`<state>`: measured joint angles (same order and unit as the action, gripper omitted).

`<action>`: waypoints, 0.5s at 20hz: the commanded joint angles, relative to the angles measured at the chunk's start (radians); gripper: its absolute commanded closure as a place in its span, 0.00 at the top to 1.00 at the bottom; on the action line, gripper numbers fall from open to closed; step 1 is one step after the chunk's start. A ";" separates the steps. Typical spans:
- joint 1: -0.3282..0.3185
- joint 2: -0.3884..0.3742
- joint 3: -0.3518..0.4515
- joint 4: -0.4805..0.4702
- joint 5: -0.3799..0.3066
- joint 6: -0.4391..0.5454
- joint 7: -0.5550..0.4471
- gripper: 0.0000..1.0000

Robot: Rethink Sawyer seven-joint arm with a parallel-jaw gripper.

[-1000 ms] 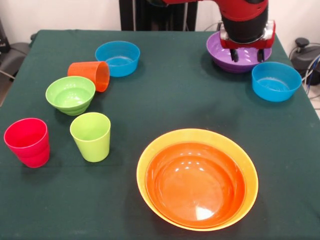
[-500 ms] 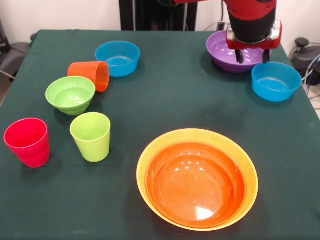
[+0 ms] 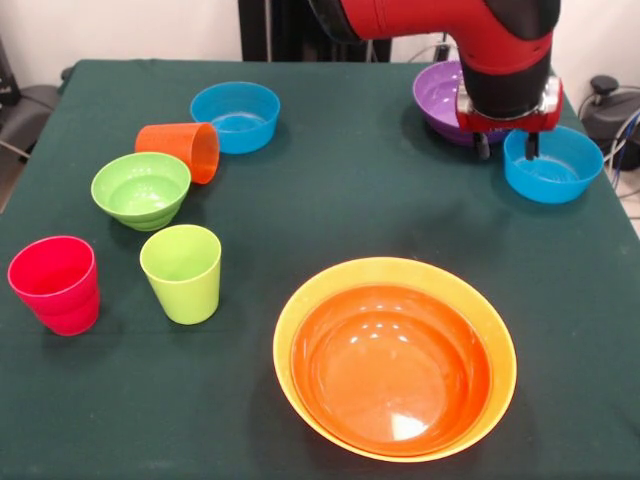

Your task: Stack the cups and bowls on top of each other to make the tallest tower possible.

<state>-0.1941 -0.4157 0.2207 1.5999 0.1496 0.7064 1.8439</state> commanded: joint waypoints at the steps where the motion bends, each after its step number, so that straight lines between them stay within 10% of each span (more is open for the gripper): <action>1: 0.023 0.094 0.024 -0.036 -0.058 -0.102 0.055 1.00; 10: 0.024 0.156 0.028 -0.028 -0.080 -0.136 0.024 1.00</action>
<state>-0.1844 -0.3425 0.2207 1.5994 0.1448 0.6930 1.8439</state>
